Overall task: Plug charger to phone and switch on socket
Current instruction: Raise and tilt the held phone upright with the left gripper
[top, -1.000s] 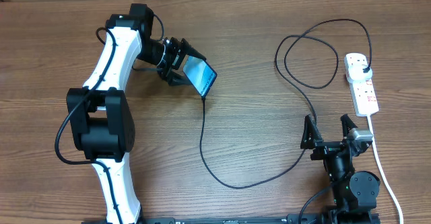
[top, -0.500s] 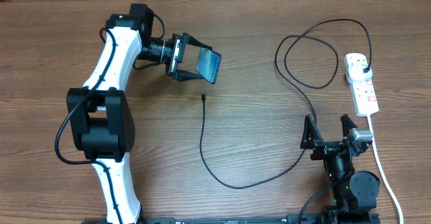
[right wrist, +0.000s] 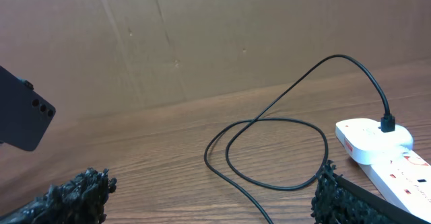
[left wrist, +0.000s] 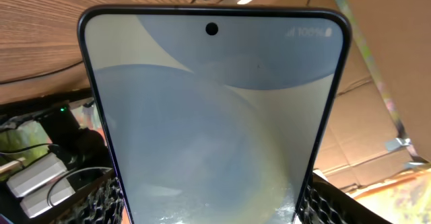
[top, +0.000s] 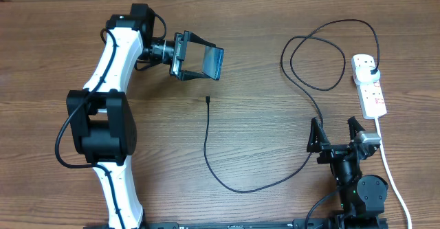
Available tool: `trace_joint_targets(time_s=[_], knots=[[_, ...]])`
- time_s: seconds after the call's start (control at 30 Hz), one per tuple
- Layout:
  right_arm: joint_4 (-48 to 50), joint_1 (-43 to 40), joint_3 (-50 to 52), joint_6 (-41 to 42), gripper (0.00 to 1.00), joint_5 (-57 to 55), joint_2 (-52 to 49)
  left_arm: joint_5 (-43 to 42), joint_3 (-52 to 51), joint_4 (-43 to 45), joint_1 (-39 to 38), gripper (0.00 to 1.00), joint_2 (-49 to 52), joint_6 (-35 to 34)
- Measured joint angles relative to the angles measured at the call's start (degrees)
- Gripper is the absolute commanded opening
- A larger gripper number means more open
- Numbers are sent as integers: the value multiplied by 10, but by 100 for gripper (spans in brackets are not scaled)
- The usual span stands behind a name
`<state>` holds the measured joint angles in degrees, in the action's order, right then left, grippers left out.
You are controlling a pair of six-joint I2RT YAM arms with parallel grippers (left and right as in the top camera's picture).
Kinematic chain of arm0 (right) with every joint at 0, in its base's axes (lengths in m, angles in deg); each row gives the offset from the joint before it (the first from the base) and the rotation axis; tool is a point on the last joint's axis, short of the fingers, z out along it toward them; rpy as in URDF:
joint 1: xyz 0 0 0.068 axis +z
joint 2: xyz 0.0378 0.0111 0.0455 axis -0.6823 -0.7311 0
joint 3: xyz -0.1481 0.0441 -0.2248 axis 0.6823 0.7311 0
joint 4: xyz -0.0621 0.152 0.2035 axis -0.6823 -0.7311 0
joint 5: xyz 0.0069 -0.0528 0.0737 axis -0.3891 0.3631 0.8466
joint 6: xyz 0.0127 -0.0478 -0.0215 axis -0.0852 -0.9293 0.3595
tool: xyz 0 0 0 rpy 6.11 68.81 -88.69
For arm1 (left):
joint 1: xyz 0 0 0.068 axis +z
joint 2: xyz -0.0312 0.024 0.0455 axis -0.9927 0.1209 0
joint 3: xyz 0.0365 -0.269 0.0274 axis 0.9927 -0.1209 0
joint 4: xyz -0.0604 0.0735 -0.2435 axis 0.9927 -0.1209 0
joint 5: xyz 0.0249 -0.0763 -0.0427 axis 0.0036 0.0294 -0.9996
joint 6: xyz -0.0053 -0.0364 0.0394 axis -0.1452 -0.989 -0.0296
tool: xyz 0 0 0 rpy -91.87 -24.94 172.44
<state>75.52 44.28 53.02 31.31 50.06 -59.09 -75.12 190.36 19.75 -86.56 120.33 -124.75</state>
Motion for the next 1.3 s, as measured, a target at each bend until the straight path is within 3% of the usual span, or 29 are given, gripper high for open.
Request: trace_joint_targets(time_s=[1.3], knots=[[0,0,0,0,100,0,0,-11,0,0,62,61,0,-15]])
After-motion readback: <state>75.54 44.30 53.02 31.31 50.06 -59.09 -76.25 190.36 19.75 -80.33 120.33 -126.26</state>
